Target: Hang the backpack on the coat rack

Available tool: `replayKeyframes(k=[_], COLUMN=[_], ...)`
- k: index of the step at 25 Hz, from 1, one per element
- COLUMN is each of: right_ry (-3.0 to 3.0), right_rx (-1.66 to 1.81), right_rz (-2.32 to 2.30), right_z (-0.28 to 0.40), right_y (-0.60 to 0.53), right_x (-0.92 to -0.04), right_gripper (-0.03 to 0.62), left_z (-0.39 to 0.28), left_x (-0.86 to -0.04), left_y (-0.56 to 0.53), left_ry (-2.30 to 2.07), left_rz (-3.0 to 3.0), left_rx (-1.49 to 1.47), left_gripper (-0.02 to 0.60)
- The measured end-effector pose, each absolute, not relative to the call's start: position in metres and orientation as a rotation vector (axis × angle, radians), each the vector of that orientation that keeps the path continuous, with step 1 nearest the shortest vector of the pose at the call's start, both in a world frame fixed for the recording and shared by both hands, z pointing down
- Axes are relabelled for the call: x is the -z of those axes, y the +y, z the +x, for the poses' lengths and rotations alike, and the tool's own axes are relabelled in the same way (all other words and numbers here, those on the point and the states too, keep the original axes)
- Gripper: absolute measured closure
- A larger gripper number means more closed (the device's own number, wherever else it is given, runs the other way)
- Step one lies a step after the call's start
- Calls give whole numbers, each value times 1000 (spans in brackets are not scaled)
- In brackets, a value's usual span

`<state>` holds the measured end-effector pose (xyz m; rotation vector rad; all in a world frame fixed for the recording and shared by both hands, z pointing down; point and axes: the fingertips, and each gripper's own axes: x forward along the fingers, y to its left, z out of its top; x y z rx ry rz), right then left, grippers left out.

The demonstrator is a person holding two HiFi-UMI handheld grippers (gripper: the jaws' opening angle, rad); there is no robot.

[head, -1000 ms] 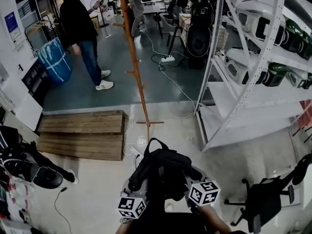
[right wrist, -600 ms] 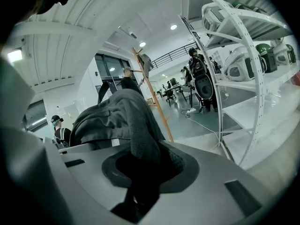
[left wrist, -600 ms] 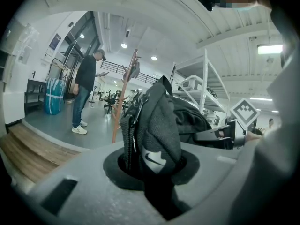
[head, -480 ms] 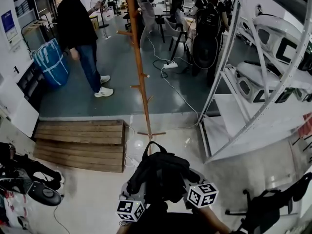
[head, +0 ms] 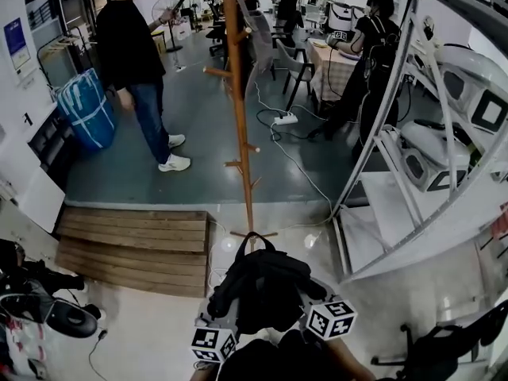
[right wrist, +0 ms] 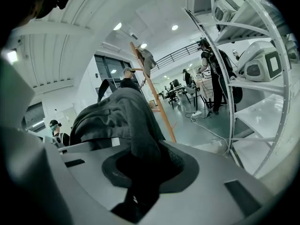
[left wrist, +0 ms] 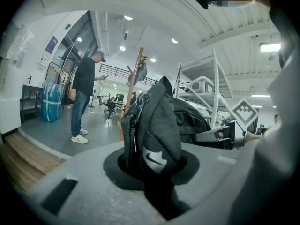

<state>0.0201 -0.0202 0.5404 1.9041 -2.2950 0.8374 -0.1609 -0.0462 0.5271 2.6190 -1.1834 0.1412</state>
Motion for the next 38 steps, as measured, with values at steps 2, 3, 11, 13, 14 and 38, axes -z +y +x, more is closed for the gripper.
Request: replayKeyframes(k=[2,3,11,13,14,38], right_ry=[-2301,-2304,-2342,-2358,-2365,-2501], right_rx=[-839,-838,-853,-861,-865,-851], right_rz=[1896,1892,1785,1747,1729,1460], right_z=[20,20,36,45,50,149], right_y=[-33,-40,-96,-110,-118,-274], right_x=[-541,-540,-546,-549,-551,-574], right_gripper=[513,513,513,513,513,513], left_z=[-161,-162,-146,-137,-132,-30], left_x=[-527,-527,-532,-534,-534,-558], left_y=[-58,-65,-107,-118,-124,-240], left_ry=[-1197,-1202,-1293,-1326,-1340,-1549], left_rz=[2616,2613,2539,2520,2509,2334], left_rx=[-147,-147,-146,-151,-153,-134], left_gripper=[495,495,495,495,495,495])
